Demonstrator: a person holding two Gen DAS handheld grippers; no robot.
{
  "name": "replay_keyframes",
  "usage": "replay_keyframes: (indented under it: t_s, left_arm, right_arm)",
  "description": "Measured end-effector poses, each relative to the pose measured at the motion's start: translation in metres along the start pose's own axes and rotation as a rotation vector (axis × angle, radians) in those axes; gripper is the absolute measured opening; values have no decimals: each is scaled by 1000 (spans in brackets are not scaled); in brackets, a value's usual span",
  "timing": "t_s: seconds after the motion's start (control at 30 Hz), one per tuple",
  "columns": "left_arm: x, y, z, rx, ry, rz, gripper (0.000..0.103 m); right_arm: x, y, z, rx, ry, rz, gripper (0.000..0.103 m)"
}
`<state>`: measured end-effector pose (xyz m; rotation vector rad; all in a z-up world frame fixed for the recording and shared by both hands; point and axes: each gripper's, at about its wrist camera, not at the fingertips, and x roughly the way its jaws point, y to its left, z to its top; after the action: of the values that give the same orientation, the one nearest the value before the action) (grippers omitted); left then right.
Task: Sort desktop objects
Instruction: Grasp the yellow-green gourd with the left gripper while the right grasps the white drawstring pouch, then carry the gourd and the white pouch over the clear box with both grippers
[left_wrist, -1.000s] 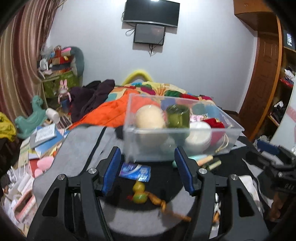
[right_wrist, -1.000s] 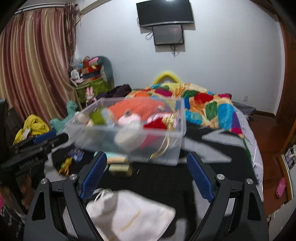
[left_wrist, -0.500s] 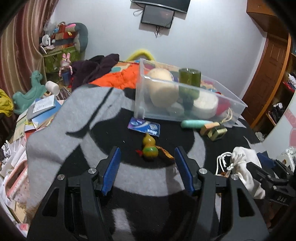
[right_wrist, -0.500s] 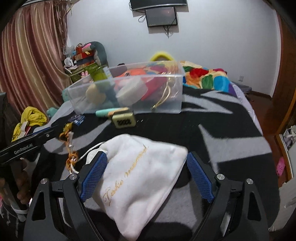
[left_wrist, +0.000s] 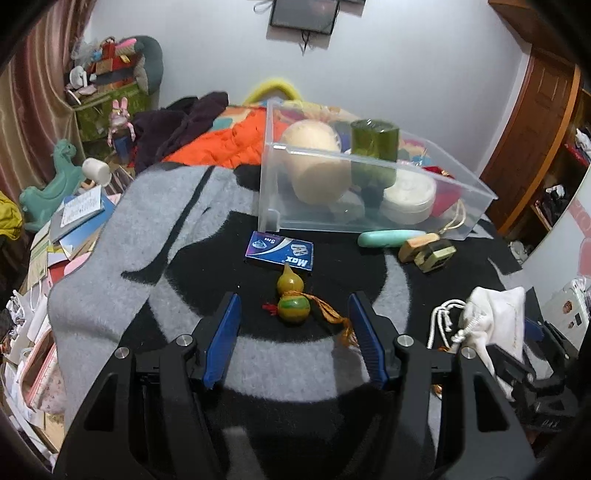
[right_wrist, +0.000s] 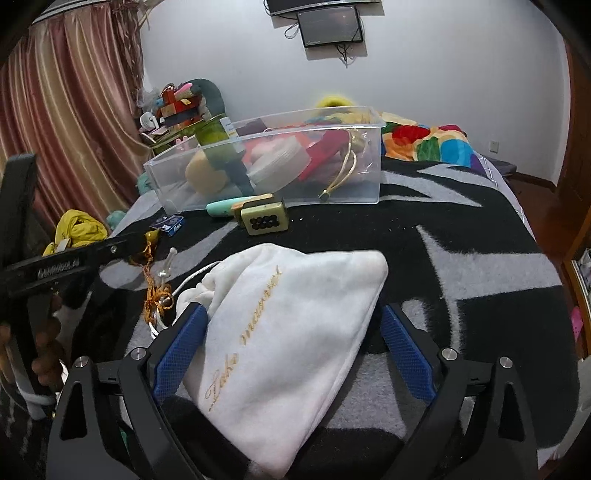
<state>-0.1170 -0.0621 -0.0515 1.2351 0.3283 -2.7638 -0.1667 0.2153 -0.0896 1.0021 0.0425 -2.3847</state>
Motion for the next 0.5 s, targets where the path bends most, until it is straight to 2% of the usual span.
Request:
replay_keyframes:
  t_s: [0.13,0.2,0.23,0.27,0.33,0.47,0.5]
  left_arm:
    - [15,4,1,-16,38,25,58]
    - [17,2,0,-10,22,46,55]
    - [16,1,0,-9,14,53,41]
    - [17,1,-1,-7,12,62,32]
    - [18,1,-2,-6,14,63,30]
    - [16,2,-4,-1,7,70,19]
    - [15,1,-5,0,2,71,19]
  right_arm:
    - [0,8,-6,-63,-17,-29,93]
    - [0,8,-8,-64,-26,-28,91]
    - [0,8,-8,-64,-28,-20,85]
    - [-1,8,-7,-72,-27,-4,71]
    - [-5,10,-5,-85,-16,39,63]
    - [-8,10,-6,-87,-22,45,56]
    - [-8,9,-5,-77,-23,50,54]
